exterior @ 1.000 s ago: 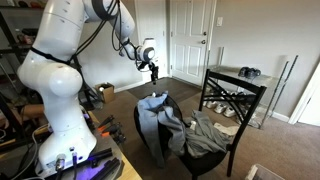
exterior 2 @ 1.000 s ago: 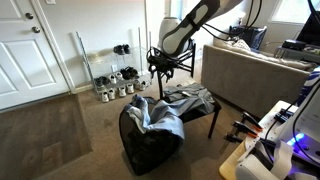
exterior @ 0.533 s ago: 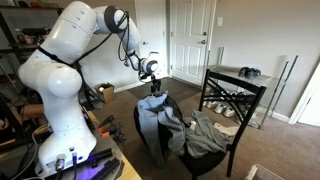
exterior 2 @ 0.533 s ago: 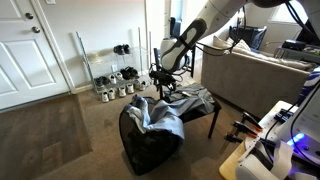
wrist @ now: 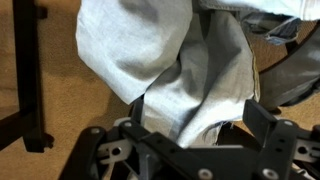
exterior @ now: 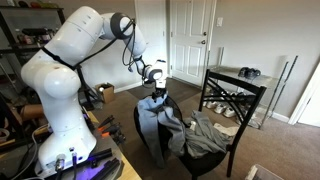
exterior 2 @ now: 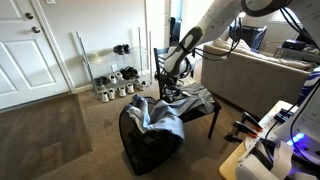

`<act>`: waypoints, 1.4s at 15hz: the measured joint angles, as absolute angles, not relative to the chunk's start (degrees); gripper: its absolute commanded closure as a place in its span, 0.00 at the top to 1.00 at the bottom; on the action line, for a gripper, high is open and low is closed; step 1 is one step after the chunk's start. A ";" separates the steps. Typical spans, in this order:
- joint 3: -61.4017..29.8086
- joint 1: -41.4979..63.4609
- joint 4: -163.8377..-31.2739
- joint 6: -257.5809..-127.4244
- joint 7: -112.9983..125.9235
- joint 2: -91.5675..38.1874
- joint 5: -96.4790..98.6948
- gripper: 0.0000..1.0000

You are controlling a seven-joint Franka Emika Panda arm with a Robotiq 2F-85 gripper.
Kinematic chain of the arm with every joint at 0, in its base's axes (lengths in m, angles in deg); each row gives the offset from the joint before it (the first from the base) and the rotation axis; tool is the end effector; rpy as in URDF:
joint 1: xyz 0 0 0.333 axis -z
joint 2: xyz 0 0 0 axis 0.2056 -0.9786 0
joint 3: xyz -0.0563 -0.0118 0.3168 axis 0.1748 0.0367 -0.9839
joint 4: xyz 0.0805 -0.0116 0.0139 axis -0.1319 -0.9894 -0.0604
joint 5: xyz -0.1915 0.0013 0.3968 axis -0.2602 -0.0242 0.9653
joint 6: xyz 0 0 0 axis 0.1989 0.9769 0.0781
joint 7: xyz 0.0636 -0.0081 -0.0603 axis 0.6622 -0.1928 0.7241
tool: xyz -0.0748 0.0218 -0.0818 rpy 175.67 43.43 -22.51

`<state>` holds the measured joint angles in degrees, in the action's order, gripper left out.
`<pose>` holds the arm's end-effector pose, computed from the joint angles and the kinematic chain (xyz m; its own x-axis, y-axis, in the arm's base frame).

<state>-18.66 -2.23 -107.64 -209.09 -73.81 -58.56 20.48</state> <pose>0.6504 0.1437 0.0352 0.0711 -0.9897 -0.1245 -0.9975 -0.0713 -0.0030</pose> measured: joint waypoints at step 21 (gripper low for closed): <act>-19.83 7.04 -105.63 -213.35 -74.00 -62.86 24.32 1.00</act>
<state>-19.83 7.04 -105.63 -213.35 -74.00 -62.86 24.32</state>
